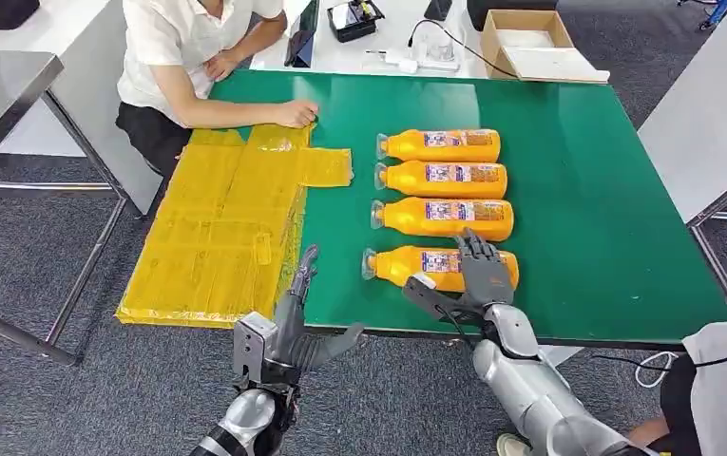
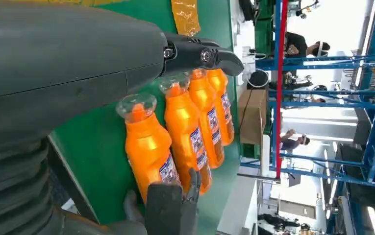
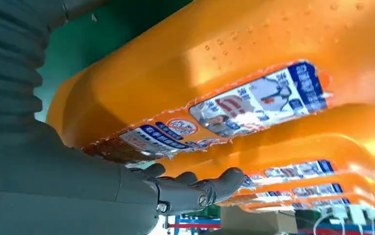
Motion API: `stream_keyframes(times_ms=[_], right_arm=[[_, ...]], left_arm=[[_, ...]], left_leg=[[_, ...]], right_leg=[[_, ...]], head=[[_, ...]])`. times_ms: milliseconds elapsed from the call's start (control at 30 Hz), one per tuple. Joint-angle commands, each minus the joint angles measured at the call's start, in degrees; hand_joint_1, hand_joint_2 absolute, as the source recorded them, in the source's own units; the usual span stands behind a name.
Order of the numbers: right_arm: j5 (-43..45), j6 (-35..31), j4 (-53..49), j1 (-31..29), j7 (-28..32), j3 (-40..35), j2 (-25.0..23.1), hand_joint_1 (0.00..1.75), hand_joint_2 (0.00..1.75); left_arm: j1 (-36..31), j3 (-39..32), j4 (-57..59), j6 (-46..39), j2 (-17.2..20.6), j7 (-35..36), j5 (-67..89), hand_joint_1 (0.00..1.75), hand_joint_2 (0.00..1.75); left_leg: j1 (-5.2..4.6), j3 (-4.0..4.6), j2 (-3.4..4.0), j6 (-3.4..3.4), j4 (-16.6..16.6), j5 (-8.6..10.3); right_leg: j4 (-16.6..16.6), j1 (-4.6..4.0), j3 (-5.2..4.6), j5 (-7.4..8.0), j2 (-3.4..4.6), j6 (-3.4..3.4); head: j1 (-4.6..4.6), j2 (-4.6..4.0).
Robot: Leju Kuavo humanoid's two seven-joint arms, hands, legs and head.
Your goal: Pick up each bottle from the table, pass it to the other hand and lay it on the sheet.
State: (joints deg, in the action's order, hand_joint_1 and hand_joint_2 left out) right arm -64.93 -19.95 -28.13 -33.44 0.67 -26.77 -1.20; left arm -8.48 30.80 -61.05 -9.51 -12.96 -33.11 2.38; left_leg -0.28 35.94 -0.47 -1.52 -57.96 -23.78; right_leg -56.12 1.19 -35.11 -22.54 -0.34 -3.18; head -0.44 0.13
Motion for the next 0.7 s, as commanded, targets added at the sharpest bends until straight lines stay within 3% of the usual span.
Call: stream_keyframes(times_ms=[33,100,133,167,433,500,567,667,700], right_arm=[[-4.33,8.09,2.95,-2.71,-7.49,-5.65,-1.15,0.0,1.75],[-4.13,10.12,3.19,-2.82,-7.52,-5.62,-1.16,0.03,1.75],[-2.95,10.97,3.1,-2.71,-7.04,-4.73,-1.24,0.51,1.75],[-1.54,12.53,3.57,-2.64,-6.26,-3.83,-0.98,1.75,1.75],[-1.21,12.68,3.74,-2.56,-5.57,-3.7,-0.56,1.75,1.75],[2.48,13.84,3.71,-1.96,-3.2,-1.06,-0.69,1.75,1.75],[15.24,22.66,3.89,-0.27,9.73,6.09,-0.36,1.75,1.75],[26.85,29.21,2.17,3.46,21.94,10.61,0.16,1.75,1.75],[28.82,29.92,1.18,4.44,23.24,10.99,-0.19,1.75,1.75]], left_arm=[[0.75,-2.14,0.13,0.03,1.84,1.37,1.12,0.0,1.75],[1.47,-2.43,-0.76,-0.31,1.36,1.45,1.5,0.0,1.75],[1.5,-2.62,-0.9,-0.35,1.24,1.55,1.64,0.0,1.75],[1.33,-2.93,-0.8,-0.39,1.08,1.62,1.85,0.0,1.75],[1.13,-3.13,-0.65,-0.3,1.0,1.62,1.82,0.0,1.75],[0.92,-3.36,-0.29,-0.03,0.95,1.62,1.72,0.0,1.75],[0.29,-3.23,0.53,1.41,1.0,1.33,0.32,0.0,1.75],[-0.17,-4.14,1.34,1.28,0.35,0.35,-3.04,0.0,1.75],[-0.2,-4.33,0.99,1.09,0.45,0.26,-4.09,0.0,1.75]], left_leg=[[0.05,-0.28,0.13,0.09,0.04,-0.09],[0.08,-0.32,0.12,0.1,0.04,-0.1],[0.06,-0.27,0.07,0.07,0.04,-0.06],[0.09,-0.41,0.13,0.1,0.05,-0.1],[0.06,-0.49,-0.08,0.07,0.07,-0.03],[0.07,-0.5,-0.04,0.07,0.07,-0.04],[0.11,-0.66,-0.05,0.13,0.1,-0.11],[0.11,-0.63,-0.26,0.08,0.13,-0.03],[0.16,-0.75,-0.21,0.11,0.15,-0.07]], right_leg=[[0.04,-0.06,0.22,-0.06,0.12,0.13],[0.06,-0.08,0.3,-0.06,0.11,0.14],[0.06,-0.06,0.25,-0.04,0.06,0.11],[0.08,-0.09,0.37,-0.07,0.11,0.16],[0.11,-0.06,0.52,-0.07,-0.06,0.15],[0.1,-0.07,0.52,-0.06,-0.02,0.13],[0.13,-0.11,0.69,-0.14,-0.04,0.22],[0.2,-0.12,0.71,-0.11,-0.25,0.15],[0.24,-0.16,0.83,-0.12,-0.23,0.19]], head=[[0.0,0.0],[0.0,0.0],[0.0,0.0],[0.0,0.0],[-0.02,0.0],[0.02,0.0],[0.02,0.0],[0.02,0.0],[0.06,0.0]])
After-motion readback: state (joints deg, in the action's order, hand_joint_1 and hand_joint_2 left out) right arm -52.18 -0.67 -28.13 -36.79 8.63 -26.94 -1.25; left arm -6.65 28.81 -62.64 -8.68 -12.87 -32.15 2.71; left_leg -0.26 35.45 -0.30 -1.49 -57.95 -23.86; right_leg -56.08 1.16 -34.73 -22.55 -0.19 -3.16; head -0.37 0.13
